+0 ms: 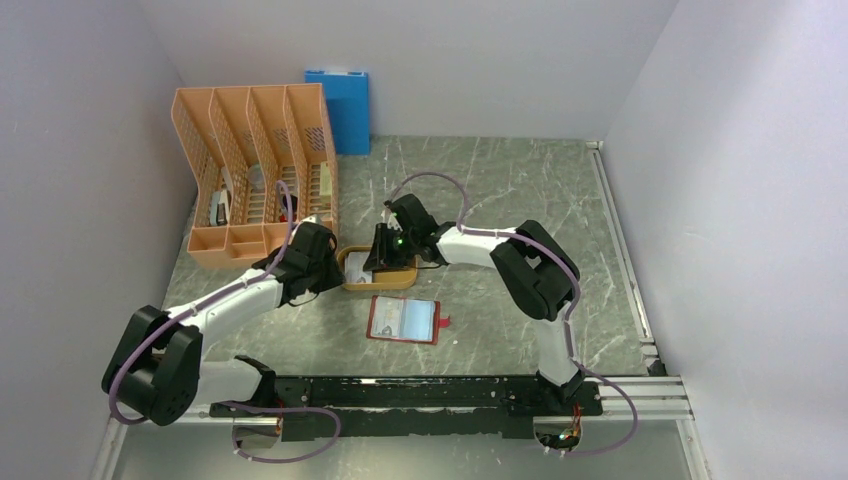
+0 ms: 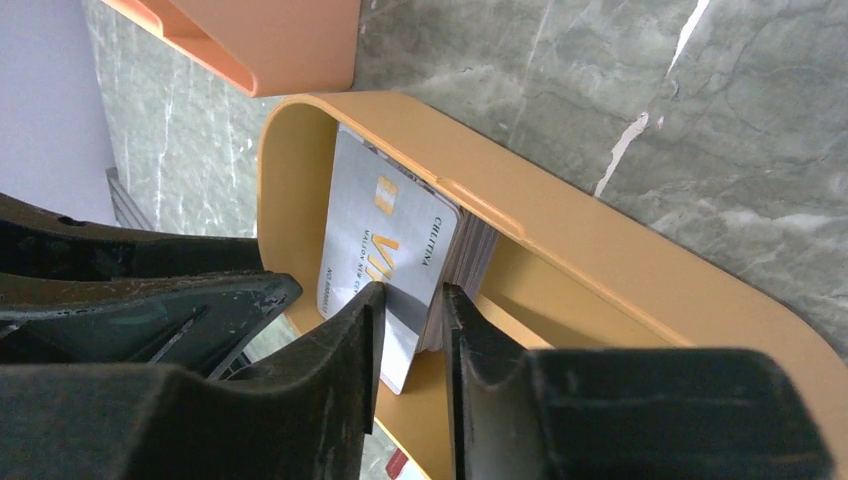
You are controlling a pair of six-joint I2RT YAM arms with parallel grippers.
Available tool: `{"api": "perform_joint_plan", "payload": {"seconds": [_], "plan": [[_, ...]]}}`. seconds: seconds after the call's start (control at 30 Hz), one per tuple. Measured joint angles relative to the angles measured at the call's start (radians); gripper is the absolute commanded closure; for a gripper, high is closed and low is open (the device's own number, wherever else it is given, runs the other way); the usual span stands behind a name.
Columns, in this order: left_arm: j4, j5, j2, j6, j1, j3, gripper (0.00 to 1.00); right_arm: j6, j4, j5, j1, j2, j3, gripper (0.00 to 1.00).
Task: Put the credit cards into the card holder
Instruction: Pick up the credit card from the storage box.
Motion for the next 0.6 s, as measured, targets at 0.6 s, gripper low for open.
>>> {"api": "perform_joint_plan", "payload": {"seconds": [0.6], "plan": [[0.004, 0.0, 0.001, 0.0, 0.006, 0.0, 0.66, 0.051, 0.101, -0.05, -0.025, -0.018, -0.069, 0.85]]}}
